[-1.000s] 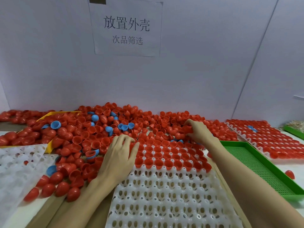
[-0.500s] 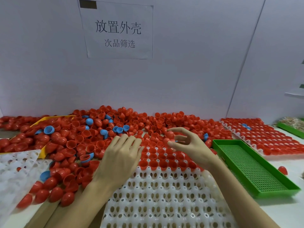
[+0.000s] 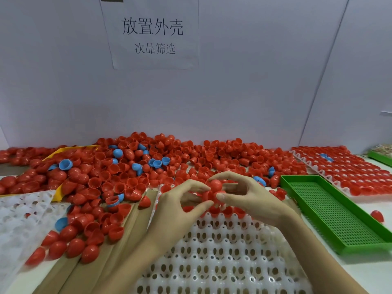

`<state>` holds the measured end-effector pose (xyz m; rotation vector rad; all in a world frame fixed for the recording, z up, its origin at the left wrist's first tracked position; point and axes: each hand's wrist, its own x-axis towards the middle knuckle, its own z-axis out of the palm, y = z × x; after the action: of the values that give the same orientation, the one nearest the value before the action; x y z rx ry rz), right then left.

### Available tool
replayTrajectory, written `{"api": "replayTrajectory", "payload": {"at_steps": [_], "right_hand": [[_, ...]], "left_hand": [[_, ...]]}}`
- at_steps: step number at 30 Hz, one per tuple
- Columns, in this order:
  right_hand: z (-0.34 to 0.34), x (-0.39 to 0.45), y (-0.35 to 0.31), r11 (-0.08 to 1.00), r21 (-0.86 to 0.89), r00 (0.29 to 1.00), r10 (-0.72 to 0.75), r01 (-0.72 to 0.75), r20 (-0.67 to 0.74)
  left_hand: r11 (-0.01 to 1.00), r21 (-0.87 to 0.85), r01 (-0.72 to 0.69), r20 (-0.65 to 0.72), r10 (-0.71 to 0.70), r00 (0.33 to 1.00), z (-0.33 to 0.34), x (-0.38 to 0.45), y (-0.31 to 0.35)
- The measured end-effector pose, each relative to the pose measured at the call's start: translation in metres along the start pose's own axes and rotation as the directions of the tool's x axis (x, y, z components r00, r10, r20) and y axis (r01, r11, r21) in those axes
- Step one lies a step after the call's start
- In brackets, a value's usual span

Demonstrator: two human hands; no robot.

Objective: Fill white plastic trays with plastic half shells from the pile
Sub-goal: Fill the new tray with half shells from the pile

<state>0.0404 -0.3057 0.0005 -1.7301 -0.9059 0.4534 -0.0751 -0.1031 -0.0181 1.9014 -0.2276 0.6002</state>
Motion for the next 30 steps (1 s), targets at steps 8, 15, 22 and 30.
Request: {"api": "replayTrajectory", "payload": {"at_steps": [8,15,22,30], "right_hand": [[-0.007,-0.004,0.005,0.995,0.101,0.999,0.013,-0.016,0.029],[-0.007,-0.006,0.005,0.964,0.265,0.999,0.032,-0.027,-0.014],[0.000,-0.008,0.000,0.993,0.106,0.998,0.047,-0.044,-0.035],[0.010,-0.010,-0.006,0.998,-0.057,0.999,-0.008,0.010,0.050]], "left_hand": [[0.939,-0.290,0.183,0.088,-0.164,0.983,-0.009,0.007,-0.007],[0.854,0.492,0.168,-0.361,0.025,0.932,-0.050,0.016,-0.024],[0.827,0.546,-0.136,-0.076,0.211,0.975,-0.036,0.010,-0.007],[0.994,0.098,0.052,0.007,-0.052,0.999,0.009,-0.004,0.004]]}}
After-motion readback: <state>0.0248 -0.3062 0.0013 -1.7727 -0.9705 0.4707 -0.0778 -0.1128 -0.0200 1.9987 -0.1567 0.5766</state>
